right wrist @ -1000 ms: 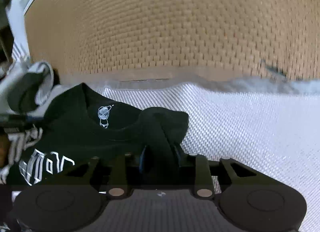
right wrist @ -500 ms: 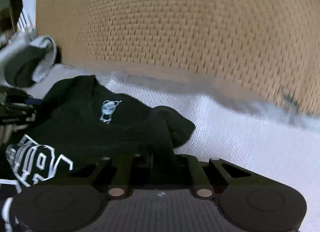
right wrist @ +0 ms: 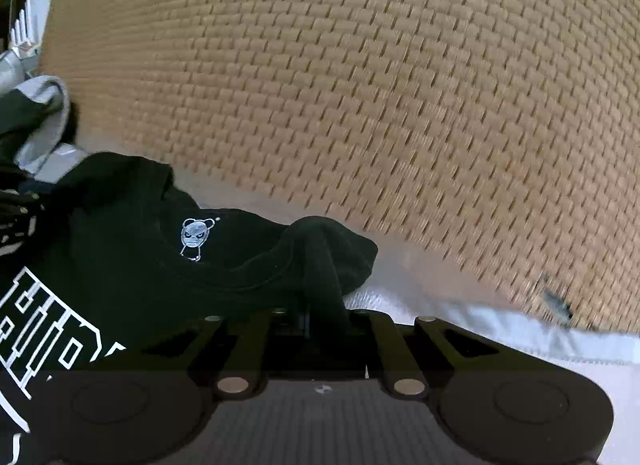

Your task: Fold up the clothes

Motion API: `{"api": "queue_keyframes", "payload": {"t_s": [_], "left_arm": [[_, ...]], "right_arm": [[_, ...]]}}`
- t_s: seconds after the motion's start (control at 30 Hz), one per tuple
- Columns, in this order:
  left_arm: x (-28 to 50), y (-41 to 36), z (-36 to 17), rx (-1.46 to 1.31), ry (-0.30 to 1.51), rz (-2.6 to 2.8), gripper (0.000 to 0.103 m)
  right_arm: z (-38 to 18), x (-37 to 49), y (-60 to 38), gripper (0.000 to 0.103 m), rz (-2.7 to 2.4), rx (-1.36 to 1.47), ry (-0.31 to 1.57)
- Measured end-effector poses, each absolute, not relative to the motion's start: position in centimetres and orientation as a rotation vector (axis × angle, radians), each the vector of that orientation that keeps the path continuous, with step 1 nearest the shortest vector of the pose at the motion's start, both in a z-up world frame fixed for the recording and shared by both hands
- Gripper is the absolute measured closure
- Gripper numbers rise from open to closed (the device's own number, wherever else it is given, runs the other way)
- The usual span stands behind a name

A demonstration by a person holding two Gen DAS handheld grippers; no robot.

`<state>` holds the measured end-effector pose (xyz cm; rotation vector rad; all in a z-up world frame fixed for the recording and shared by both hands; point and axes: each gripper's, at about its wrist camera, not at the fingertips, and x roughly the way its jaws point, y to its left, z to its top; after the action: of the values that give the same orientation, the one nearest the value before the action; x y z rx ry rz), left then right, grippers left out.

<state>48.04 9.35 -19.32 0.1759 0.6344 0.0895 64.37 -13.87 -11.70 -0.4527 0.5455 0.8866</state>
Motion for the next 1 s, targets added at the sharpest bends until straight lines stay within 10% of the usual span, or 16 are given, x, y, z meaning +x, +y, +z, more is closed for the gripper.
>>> {"api": "queue_keyframes", "payload": {"t_s": [0.47, 0.73, 1.0], "left_arm": [[50.6, 9.4, -20.4, 0.209, 0.648, 0.157, 0.090], [48.3, 10.8, -18.7, 0.222, 0.650, 0.198, 0.081], [42.0, 10.6, -15.5, 0.127, 0.590, 0.223, 0.076]], "right_arm": [[-13.5, 66.8, -11.2, 0.091, 0.817, -0.470, 0.551], [-12.5, 66.9, -14.0, 0.059, 0.819, -0.447, 0.545], [-8.7, 65.3, -20.7, 0.055, 0.810, -0.289, 0.532]]}}
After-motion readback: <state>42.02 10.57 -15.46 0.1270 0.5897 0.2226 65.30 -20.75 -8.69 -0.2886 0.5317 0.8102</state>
